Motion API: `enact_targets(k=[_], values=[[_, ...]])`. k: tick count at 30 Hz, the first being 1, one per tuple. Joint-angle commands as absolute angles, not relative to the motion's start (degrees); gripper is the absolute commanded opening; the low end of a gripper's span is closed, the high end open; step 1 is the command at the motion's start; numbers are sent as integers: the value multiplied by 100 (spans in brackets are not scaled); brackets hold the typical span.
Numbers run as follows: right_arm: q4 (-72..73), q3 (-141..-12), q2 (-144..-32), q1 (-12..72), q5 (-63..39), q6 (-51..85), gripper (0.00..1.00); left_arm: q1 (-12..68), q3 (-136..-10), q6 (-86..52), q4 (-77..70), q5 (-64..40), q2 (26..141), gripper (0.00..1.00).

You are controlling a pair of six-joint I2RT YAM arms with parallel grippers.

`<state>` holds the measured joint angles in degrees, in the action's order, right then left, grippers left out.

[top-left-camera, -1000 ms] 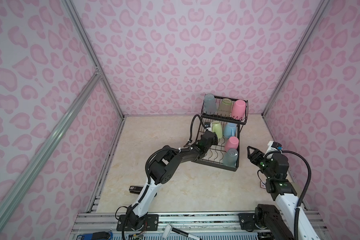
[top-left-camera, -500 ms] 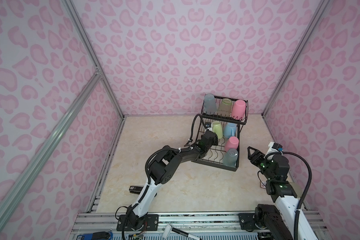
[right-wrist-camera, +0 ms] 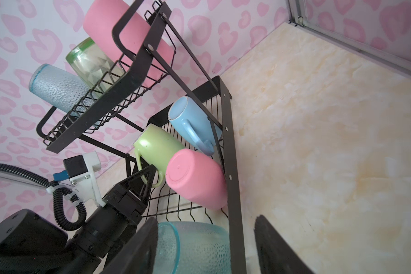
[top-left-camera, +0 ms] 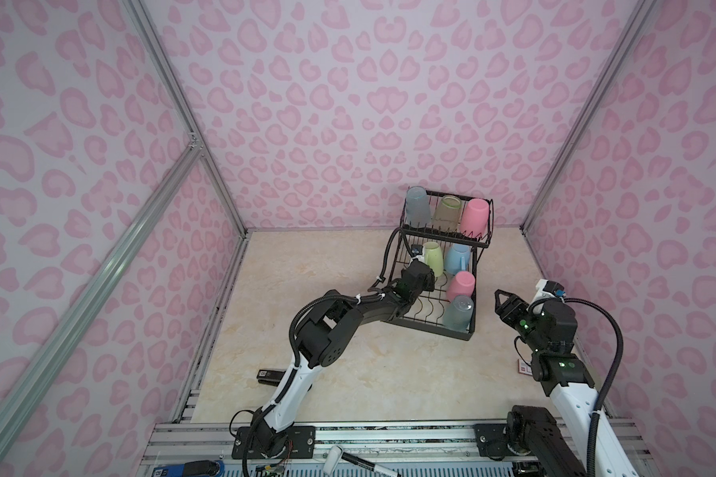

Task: Load cups into a dish rack
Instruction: Place the cup upside down at the dish rack.

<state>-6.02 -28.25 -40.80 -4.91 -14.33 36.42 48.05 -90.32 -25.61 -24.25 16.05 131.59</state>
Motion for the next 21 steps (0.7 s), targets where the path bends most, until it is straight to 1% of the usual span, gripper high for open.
enact_targets(k=[1,4,9,15,19,21], values=[[-924,-2915,-4177,-492,-1289,3614,65,4858,-9009,-2456,-1736,1492,13181,16],[-1043,-3008,-4268,-485,-1258,3626,66,4882,-8962,-2434,-1723,1490,13165,20],[-1230,-3144,-4334,-491,-1242,3656,66,4878,-8847,-2461,-1697,1495,13095,21],[-1667,-3330,-4352,-492,-1103,3685,68,4878,-8676,-2509,-1695,1553,13002,24],[-1989,-3465,-4315,-510,-937,3755,69,4878,-8566,-2531,-1755,1530,12921,35],[-2097,-3524,-4340,-527,-928,3759,71,4878,-8501,-2503,-1808,1495,12869,44]])
